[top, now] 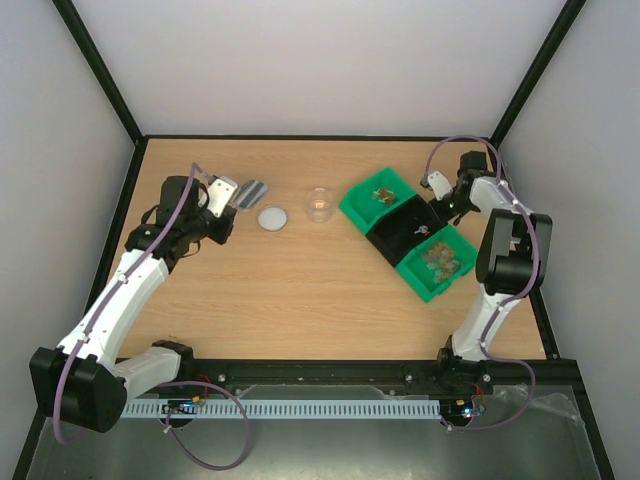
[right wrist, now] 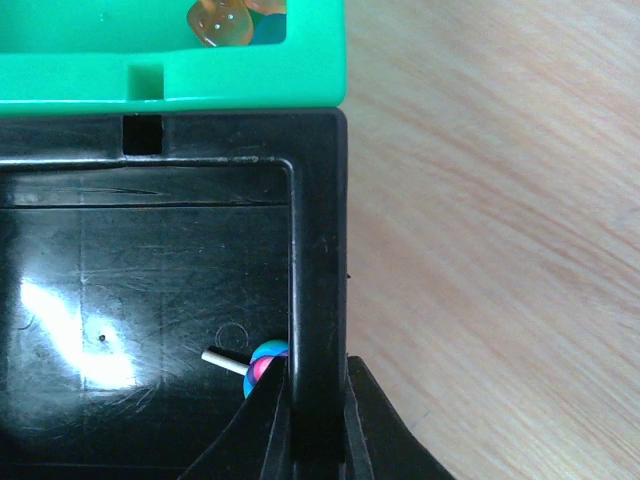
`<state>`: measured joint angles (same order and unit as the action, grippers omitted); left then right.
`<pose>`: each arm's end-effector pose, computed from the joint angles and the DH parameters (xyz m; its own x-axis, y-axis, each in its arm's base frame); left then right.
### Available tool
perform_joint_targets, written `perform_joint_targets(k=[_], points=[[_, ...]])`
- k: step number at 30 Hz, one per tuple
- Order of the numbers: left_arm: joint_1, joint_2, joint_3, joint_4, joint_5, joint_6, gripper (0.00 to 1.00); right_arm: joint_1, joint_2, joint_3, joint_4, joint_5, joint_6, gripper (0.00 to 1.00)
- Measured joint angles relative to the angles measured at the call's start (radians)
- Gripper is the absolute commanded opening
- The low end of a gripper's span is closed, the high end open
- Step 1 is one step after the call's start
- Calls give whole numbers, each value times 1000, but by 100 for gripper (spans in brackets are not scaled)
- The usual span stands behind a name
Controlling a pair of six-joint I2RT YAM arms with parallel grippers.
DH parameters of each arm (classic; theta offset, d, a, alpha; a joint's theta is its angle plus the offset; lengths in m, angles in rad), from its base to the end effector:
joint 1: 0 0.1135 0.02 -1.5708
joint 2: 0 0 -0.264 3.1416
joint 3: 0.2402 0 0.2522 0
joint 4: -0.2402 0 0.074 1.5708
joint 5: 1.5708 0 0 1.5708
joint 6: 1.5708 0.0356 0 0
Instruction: Pack the candies
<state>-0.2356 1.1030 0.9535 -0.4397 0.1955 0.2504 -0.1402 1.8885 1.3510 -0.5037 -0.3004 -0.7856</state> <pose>0.2344 -0.0634 0.3115 -0.4278 0.3527 -0.8322 0.5079 0.8554 0.1014 0.3957 -0.0452 0.1972 -0.5939 -0.5985 -0.5378 -0.6146 0.7687 -0.1768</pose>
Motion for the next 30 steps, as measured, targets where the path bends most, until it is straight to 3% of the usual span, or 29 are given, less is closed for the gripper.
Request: perform_joint_targets(k=[11, 20, 30], points=[[-2, 18, 19, 0, -34, 0, 2, 66, 64, 87, 66, 111, 338, 1], [-8, 80, 76, -31, -60, -10, 2, 299, 55, 55, 157, 204, 518, 1], [-77, 63, 76, -67, -58, 52, 2, 441, -20, -57, 206, 193, 703, 1]])
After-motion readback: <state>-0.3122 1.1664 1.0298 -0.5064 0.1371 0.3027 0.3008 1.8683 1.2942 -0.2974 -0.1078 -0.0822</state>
